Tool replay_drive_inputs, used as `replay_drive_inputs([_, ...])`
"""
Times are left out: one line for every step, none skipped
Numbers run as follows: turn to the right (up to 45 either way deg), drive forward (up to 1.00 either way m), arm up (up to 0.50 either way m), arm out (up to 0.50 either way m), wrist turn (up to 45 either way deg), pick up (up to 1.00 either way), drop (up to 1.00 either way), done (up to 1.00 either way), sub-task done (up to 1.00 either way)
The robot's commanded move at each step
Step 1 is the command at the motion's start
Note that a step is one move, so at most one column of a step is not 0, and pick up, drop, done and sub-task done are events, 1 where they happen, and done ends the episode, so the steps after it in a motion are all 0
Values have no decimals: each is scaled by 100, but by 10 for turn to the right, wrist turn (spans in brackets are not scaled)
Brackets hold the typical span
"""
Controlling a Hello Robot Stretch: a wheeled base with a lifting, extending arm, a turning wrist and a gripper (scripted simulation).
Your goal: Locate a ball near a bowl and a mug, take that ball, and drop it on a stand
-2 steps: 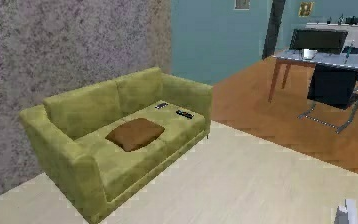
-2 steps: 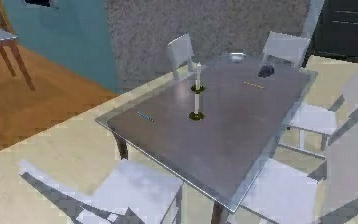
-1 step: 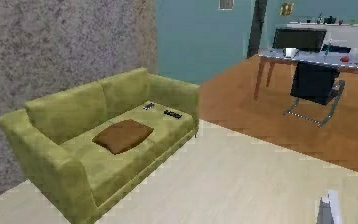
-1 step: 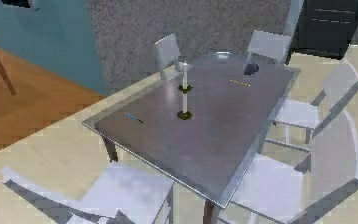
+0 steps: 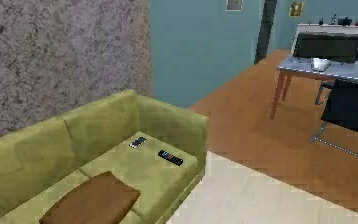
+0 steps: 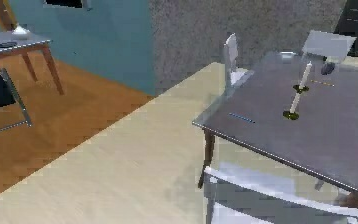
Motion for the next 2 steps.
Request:
replay_drive_inputs([270,0,0,0,0,0,0,0,0])
replay_drive_inputs([30,0,0,0,0,0,0,0,0])
